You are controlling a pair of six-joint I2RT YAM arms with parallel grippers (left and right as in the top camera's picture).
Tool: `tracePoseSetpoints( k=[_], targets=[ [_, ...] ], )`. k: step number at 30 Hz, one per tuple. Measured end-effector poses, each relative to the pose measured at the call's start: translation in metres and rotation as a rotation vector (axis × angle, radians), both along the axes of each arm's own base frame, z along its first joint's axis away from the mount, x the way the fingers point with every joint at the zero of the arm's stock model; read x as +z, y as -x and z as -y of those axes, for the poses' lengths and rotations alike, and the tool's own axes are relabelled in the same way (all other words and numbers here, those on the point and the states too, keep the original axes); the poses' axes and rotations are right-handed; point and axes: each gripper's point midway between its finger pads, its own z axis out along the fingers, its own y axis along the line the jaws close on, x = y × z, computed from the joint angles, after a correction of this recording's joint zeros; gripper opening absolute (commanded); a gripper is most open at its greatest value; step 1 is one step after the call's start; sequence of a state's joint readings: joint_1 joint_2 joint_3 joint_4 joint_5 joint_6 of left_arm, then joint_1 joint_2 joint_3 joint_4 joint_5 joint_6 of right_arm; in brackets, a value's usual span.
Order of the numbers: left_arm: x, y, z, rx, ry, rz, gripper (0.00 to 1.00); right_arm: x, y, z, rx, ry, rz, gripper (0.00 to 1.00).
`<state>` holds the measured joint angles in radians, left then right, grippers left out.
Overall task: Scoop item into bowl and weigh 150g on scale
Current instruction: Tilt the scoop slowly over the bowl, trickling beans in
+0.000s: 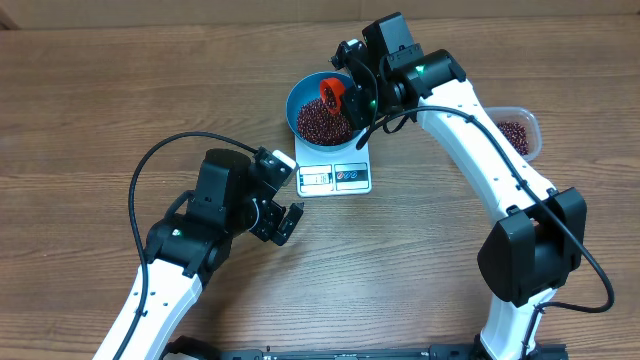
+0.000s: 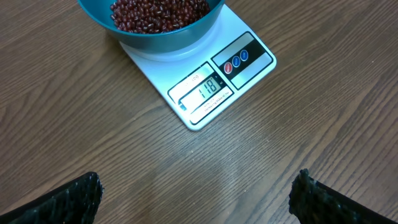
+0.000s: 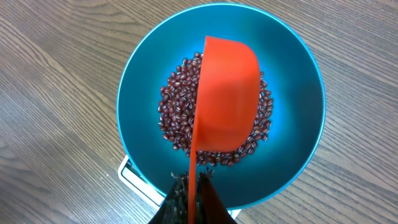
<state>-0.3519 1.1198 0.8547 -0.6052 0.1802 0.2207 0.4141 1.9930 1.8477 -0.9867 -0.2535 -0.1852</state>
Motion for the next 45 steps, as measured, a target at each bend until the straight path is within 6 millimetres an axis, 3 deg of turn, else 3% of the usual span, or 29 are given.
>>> tracePoseSetpoints(
  k=[45],
  targets=[
    [0.0, 0.0, 0.0, 0.0, 0.0, 0.0, 0.99, -0.0015, -0.0064, 0.0084, 0.059, 0.081, 0.069, 0.04]
  ],
)
